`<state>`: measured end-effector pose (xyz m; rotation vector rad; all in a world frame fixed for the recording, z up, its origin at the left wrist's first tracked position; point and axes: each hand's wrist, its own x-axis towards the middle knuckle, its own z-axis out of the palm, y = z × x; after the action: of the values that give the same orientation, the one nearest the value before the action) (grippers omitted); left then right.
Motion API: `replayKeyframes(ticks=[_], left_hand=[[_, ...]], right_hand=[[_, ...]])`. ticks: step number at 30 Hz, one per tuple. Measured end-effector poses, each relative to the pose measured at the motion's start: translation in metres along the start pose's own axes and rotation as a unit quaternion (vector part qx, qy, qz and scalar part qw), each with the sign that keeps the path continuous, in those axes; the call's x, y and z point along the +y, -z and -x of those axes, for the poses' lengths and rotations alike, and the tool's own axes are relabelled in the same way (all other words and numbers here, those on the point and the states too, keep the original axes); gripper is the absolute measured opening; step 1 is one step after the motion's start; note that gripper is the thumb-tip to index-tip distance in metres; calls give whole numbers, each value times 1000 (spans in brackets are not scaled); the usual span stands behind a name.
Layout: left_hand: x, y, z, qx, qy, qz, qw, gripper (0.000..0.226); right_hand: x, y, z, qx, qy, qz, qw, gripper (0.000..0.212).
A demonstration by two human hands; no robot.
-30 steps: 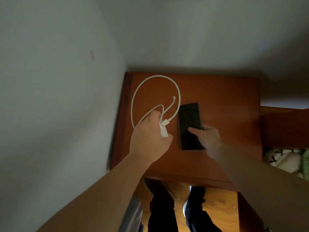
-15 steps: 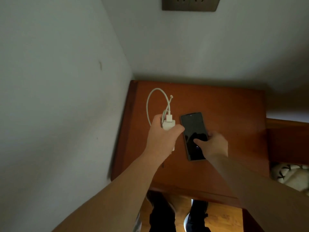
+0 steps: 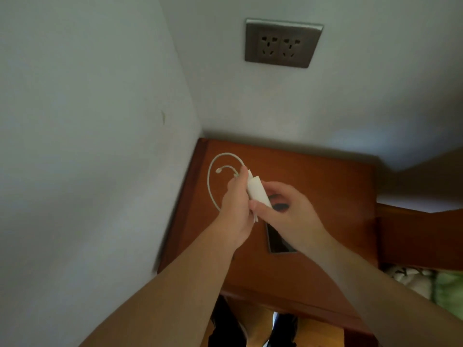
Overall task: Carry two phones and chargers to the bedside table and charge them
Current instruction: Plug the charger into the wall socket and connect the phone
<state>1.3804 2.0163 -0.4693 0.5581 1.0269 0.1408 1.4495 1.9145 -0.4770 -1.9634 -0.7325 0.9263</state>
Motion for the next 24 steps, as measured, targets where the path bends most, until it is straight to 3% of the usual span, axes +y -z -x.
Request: replayKeyframes(ticks=[2, 4, 6, 8, 11, 14, 19, 22, 24], left_hand=[[1, 0, 3, 13, -13, -6, 1000, 43], [1, 0, 6, 16, -37, -24, 999, 31], [1, 2, 11, 14, -54, -51, 997, 23], [-4, 7, 14, 46, -84, -157, 983, 17], [-16, 21, 15, 70, -132, -413, 898, 20], [-30, 33, 14, 51, -157, -566, 808, 24], [-35, 38, 13, 29, -186, -625, 757, 24], [-20, 29, 17, 62, -300, -624, 719, 32], [-2, 10, 25, 70, -373, -539, 752, 27]], right_hand=[[-3, 9, -3, -44, -15, 7, 999, 52], [-6, 17, -4, -43, -7, 17, 999, 36], [-11, 26, -6, -7, 1, 20, 1000, 21], [-17, 39, -9, 56, 1, 0, 998, 26], [-37, 59, -14, 125, 1, -104, 987, 30], [-55, 70, -17, 105, -12, -208, 972, 24], [-79, 69, -22, 81, -74, -431, 896, 28], [-86, 65, -25, 105, -74, -410, 903, 31], [-89, 61, -26, 112, -71, -409, 903, 31]])
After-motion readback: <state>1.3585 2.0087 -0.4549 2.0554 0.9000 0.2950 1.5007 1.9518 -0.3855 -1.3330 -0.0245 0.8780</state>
